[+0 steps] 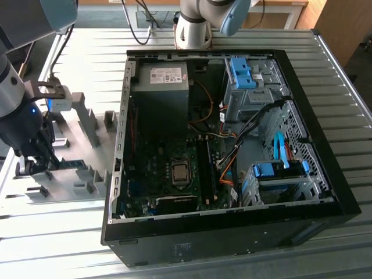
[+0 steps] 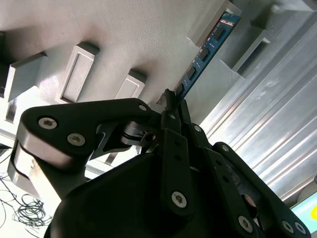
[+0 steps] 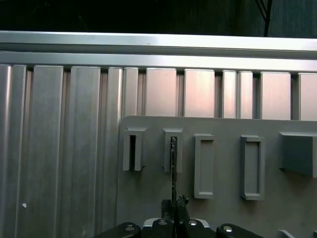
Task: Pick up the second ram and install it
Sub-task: 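Pick up the second ram and move it above second insertion slot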
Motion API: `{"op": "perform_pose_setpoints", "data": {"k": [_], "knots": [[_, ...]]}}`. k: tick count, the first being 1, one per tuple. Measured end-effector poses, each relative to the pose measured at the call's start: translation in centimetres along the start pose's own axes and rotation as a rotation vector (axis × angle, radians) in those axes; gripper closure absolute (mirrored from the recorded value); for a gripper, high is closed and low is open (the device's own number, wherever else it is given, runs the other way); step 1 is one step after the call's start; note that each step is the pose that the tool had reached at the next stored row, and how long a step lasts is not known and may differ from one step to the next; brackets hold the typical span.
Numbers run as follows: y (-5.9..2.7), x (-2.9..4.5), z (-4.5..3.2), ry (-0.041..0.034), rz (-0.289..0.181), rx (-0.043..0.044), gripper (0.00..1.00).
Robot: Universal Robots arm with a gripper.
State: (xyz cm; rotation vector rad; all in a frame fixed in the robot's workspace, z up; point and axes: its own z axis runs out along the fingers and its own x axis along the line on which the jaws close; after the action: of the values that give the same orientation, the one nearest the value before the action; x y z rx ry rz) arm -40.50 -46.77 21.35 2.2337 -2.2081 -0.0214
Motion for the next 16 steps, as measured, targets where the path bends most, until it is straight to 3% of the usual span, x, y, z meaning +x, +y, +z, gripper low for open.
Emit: {"op": "perform_pose_setpoints", "data": {"k": [16], "knots": [[0.01, 0.00, -0.65, 0.0001, 0.000, -0.0002, 0.86]]}}
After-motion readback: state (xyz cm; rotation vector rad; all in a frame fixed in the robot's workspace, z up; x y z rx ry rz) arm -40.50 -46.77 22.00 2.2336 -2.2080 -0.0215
